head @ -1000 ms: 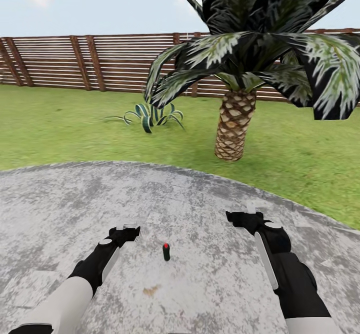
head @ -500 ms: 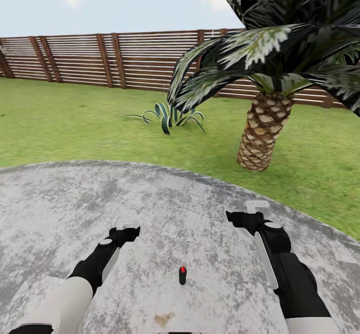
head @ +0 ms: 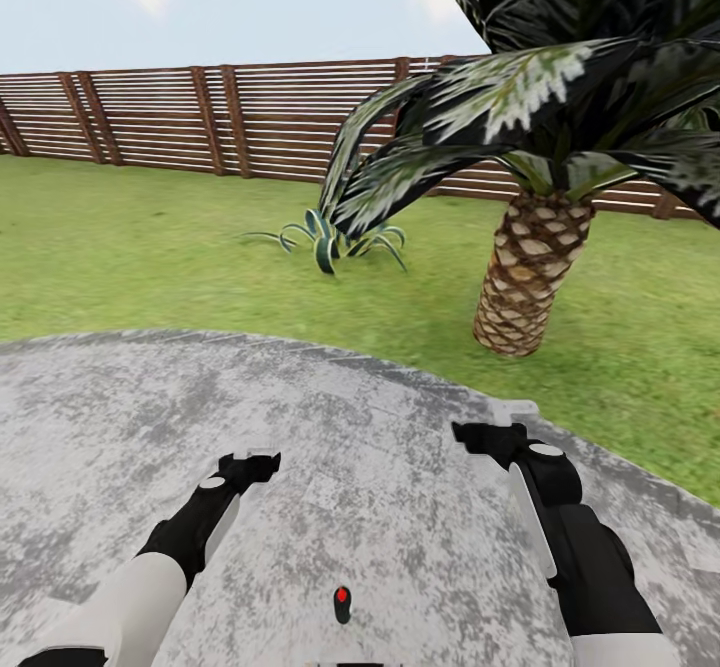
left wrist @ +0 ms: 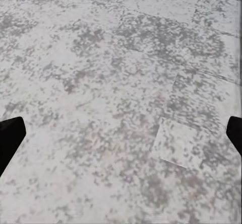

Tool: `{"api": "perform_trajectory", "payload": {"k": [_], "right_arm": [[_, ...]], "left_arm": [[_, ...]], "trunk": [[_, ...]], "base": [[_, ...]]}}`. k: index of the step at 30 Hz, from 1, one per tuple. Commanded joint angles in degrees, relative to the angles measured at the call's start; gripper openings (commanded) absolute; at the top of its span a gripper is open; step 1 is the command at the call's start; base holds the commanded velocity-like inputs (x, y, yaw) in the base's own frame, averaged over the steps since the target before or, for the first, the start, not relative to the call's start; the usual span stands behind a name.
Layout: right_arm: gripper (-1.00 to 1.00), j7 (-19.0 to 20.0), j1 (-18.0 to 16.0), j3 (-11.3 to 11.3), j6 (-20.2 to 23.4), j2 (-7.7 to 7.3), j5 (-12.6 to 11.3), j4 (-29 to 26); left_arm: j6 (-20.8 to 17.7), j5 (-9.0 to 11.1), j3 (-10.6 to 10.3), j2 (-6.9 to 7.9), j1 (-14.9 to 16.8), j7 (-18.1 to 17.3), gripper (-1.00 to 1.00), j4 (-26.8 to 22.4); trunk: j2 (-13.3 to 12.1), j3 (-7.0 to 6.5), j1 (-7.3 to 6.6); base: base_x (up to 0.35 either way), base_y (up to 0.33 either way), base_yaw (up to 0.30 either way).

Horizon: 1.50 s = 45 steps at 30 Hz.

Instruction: Pick up the pesticide atomizer in the garden and spray insectifuge to fully cover both potted plants in the garden.

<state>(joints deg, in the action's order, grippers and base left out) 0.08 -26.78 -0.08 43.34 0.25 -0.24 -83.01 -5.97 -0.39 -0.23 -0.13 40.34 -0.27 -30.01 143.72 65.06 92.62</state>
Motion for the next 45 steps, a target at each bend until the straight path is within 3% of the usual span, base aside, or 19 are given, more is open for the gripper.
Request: {"api": "perform_trajectory", "payload": {"k": [1,11,29,45], "right_arm": [[1.00,0.0,0.0,0.0,0.3,0.01,0.0,0.0],[1.00,0.0,0.0,0.0,0.3,0.01,0.0,0.0],[1.00,0.0,0.0,0.0,0.3,0.01,0.0,0.0],[1.00,0.0,0.0,0.0,0.3,0.01,0.0,0.0]], "left_arm": [[-0.4,0.0,0.0,0.02,0.0,0.0,1.00,-0.1],[-0.4,-0.1,0.0,0.04,0.0,0.1,1.00,-0.1],[-0.4,-0.1,0.0,0.04,0.0,0.1,1.00,-0.2],[-0.3,0.0,0.0,0.04,0.0,0.1,1.00,-0.3]], "trunk": [[0.0,0.05,0.01],[0.0,0.18,0.01],[0.0,0.77,0.01],[0.0,0.78,0.01]], "base": [[0.144,-0.258,0.000],[0.030,-0.253,0.045],[0.008,-0.022,0.200],[0.022,-0.276,0.082]]}}
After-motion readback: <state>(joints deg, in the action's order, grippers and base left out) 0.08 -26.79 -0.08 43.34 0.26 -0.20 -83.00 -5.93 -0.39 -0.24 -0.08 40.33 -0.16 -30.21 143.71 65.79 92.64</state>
